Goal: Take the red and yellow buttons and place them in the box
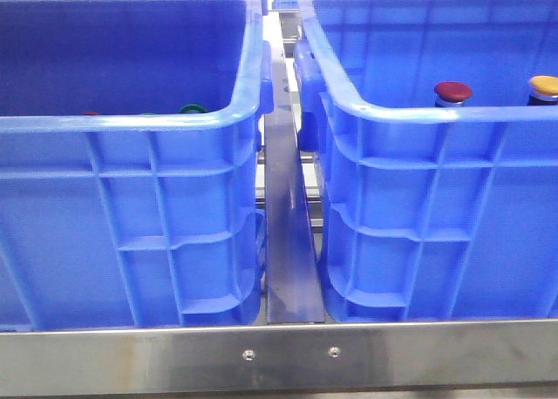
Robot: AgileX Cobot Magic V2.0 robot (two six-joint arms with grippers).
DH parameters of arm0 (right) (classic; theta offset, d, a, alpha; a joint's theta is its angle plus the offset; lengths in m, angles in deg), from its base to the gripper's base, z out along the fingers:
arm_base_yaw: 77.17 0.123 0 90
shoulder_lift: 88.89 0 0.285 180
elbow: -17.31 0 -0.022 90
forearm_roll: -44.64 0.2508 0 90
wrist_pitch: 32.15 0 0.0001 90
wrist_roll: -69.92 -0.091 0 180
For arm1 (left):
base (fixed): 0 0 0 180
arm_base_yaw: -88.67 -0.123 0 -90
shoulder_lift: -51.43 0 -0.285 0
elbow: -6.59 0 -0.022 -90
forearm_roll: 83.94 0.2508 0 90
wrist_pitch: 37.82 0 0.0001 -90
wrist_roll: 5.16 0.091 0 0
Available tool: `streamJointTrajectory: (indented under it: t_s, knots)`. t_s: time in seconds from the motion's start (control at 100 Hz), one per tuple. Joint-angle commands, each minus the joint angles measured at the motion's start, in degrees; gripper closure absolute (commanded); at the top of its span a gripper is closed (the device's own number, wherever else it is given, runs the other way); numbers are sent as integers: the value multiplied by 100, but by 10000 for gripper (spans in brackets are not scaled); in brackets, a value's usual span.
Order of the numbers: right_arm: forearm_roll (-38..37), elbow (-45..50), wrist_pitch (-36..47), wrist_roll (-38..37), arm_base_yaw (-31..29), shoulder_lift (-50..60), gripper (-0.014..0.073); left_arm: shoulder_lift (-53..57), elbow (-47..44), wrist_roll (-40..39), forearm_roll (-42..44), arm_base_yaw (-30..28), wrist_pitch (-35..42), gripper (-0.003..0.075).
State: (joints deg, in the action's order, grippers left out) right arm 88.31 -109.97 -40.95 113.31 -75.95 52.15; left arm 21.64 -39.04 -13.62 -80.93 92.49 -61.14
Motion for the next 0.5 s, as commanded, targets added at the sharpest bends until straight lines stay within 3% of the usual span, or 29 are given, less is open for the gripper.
streamJointTrajectory:
  t_s: [0.0, 0.49]
  knots:
    - [238, 155, 342, 38, 0, 415, 654, 227, -58, -54, -12, -10, 575, 741]
    - [220, 1149, -217, 38, 0, 2459, 654, 1206, -853, -54, -164, -10, 636, 741]
